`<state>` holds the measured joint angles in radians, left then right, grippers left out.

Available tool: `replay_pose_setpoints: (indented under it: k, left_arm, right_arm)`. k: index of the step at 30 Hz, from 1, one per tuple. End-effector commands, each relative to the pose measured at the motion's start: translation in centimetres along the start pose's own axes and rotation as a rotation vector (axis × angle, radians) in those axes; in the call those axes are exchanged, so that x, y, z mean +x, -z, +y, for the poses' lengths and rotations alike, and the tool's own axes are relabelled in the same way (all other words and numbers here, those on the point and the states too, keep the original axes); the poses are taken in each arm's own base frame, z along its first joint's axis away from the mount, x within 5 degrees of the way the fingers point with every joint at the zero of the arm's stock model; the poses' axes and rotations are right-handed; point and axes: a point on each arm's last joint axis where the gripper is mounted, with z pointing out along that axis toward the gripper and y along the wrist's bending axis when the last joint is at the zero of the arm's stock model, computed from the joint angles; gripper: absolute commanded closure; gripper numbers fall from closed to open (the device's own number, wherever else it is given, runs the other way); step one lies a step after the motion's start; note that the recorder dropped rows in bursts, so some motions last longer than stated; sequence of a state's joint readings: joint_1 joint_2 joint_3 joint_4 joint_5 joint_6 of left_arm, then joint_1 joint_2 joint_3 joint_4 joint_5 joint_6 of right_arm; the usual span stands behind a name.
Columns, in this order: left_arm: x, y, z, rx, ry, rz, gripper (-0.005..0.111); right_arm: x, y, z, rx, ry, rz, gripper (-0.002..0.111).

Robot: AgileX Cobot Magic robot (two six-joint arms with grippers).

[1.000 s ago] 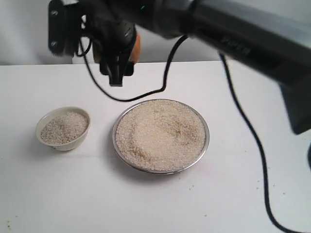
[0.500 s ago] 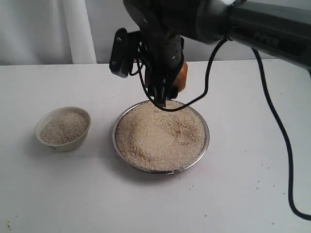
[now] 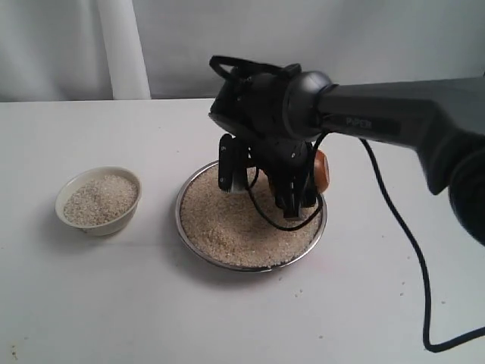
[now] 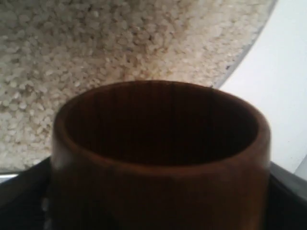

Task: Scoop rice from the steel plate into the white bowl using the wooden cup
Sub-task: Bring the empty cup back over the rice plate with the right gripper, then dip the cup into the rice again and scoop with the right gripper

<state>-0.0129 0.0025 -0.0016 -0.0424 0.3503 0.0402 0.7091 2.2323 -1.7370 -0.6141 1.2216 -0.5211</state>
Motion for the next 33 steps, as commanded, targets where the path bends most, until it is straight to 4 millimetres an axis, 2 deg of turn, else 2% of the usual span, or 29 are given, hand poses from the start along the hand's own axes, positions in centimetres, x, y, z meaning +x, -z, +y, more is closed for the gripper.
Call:
replay_pose_setpoints:
  k: [1,5,11,33]
  left_arm:
    - [0.0,0.0,0.0,0.002,0.003,-0.007,0.107]
    - [0.0,0.0,0.0,0.002,0.003,-0.007,0.107]
    - [0.0,0.0,0.0,0.002,0.003,-0.007,0.107]
    - [0.0,0.0,0.0,0.002,0.003,-0.007,0.107]
  right_arm:
    - [-0.6,-2.1,0.3,0.017,0.04,0.062,0.108]
    - [-1.7,-4.1,1.1,0.002,0.072,0.076,0.108]
    - [-3.2,-4.7,1.5,-0.011,0.054,-0.045,0.108]
    - [-6.3,-4.2,2.4,-0.114,-0.031,-0.377,0.108]
